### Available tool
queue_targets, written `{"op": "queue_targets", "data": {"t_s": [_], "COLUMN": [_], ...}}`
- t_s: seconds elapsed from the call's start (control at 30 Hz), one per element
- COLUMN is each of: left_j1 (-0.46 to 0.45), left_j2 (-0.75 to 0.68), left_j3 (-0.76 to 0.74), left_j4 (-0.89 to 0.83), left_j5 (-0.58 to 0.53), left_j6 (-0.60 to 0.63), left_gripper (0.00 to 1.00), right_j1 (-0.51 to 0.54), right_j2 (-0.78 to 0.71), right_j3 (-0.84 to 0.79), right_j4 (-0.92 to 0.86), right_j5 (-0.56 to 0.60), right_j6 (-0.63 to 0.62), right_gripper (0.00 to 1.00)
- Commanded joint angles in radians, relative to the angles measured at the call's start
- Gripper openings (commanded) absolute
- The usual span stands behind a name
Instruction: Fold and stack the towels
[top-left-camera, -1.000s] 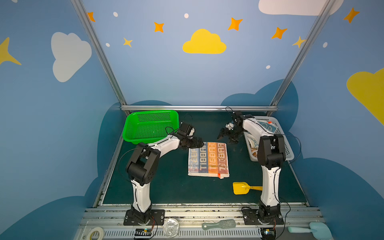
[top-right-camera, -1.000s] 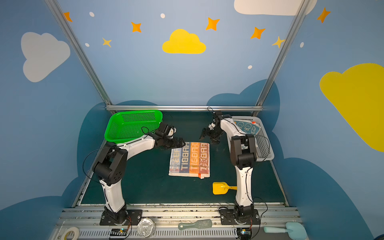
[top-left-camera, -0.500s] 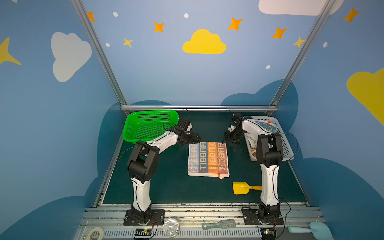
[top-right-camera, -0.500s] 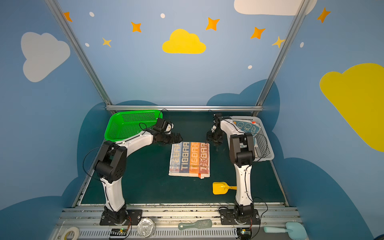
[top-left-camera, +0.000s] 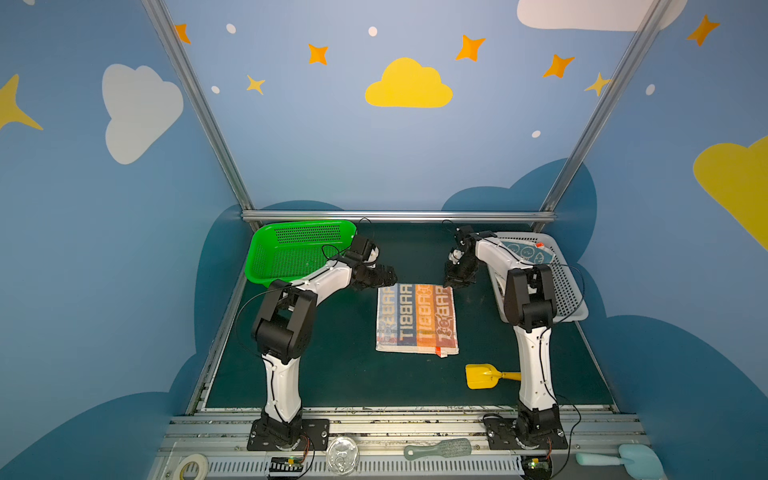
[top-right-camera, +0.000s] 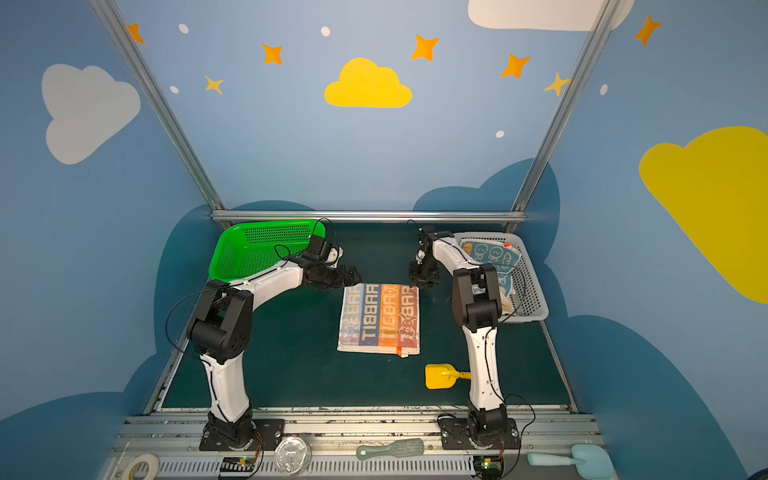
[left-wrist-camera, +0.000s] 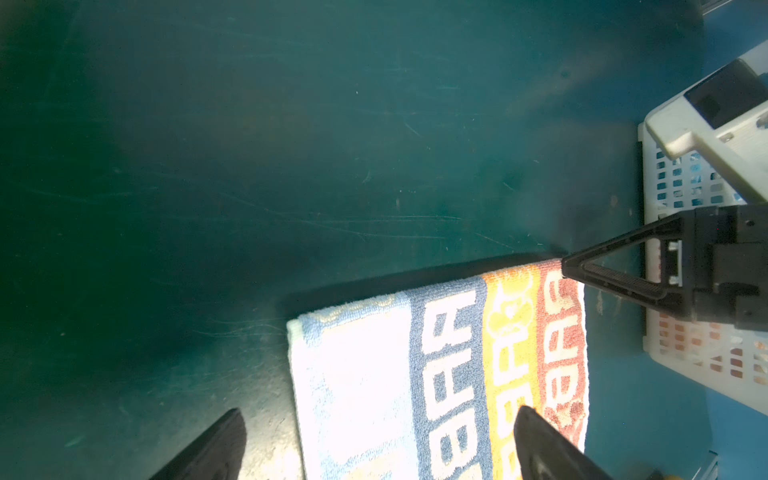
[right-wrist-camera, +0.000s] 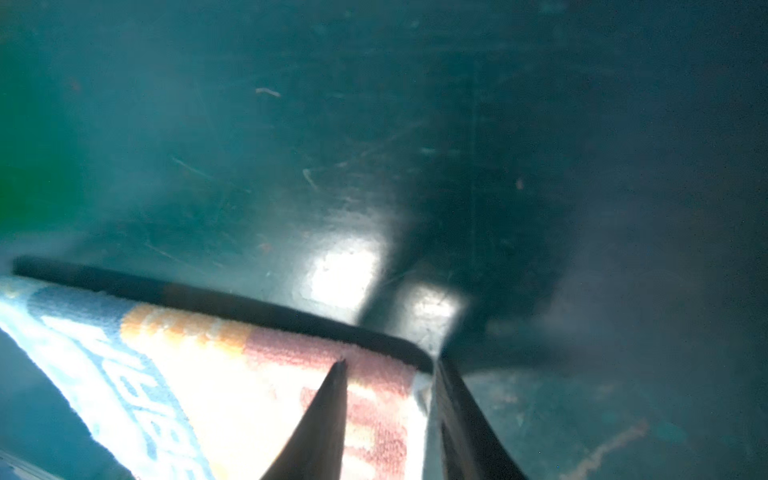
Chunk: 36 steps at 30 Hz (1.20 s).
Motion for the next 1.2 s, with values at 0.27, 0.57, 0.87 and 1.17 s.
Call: {"op": "queue_targets", "data": {"t_s": [0.27,0.57,0.87,1.17], "left_j1": [0.010,0.017,0.071,0.107], "left_j2": [0.121,0.205,0.212,0.180], "left_j3": [0.116,0.231,0.248,0.221], "left_j4": [-0.086,-0.143,-0.204,-0.193], "left_j5": [0.023,0.027,0.003,-0.026], "left_j6": [0.074,0.159,0.247,0.237], "left_gripper": [0.99,0.89,0.81,0.81], "right_j1": [0.002,0.002,0.003,0.008], "right_j2": [0.029,0.032,0.035,0.026], "right_j3": [-0.006,0.024,0.023,0.015], "right_j4": [-0.028,-0.045,-0.043,-0.039], "right_j5": [-0.001,-0.011,-0.024,-0.036], "right_j6": [-0.004,-0.013,-0.013,-0.012], "right_gripper": [0.03,0.02,0.01,0.01]}}
